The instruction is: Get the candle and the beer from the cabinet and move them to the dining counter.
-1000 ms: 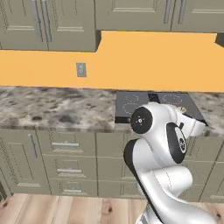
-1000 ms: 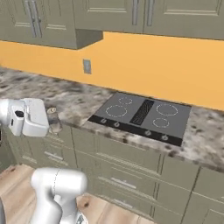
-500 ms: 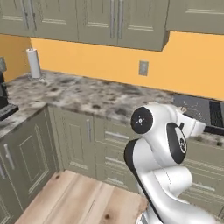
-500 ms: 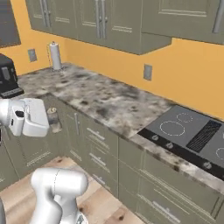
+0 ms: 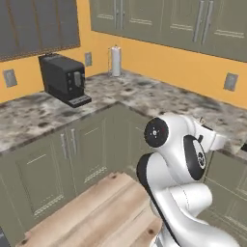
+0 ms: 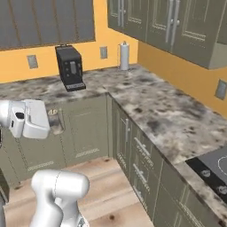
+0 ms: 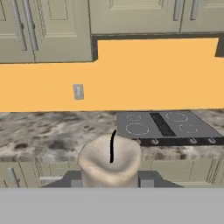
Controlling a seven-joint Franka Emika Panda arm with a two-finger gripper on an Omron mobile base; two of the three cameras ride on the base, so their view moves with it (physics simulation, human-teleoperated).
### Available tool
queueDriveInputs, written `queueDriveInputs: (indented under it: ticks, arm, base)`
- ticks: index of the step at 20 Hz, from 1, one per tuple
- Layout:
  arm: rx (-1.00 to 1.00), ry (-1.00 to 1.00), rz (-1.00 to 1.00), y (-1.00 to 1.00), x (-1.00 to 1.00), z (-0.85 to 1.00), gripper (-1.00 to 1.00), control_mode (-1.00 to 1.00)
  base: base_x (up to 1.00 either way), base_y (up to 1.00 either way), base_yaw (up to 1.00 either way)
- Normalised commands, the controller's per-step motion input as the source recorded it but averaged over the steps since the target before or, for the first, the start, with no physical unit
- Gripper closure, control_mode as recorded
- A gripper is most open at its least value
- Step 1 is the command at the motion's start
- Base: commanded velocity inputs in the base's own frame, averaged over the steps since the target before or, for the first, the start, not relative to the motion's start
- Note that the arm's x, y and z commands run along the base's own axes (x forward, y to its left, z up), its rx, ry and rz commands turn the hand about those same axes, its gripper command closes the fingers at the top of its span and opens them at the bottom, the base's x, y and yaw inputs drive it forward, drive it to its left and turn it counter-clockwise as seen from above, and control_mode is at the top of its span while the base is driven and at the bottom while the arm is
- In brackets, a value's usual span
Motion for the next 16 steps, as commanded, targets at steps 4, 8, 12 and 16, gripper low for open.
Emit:
queueDriveInputs:
  ticks: [4,8,12,16]
  arm:
    - [0.00,0.00,0.00,0.00,0.00,0.00,1.00,1.00]
    - [0.00,0.00,0.00,0.00,0.00,0.00,1.00,1.00]
    - [0.00,0.00,0.00,0.00,0.00,0.00,1.00,1.00]
    - [0.00,0.00,0.00,0.00,0.00,0.00,1.00,1.00]
  base:
    - [-0.02,-0.02,0.67]
    - [0.00,0.00,0.66]
    - [0.00,0.00,0.66]
    - [-0.07,0.00,0.67]
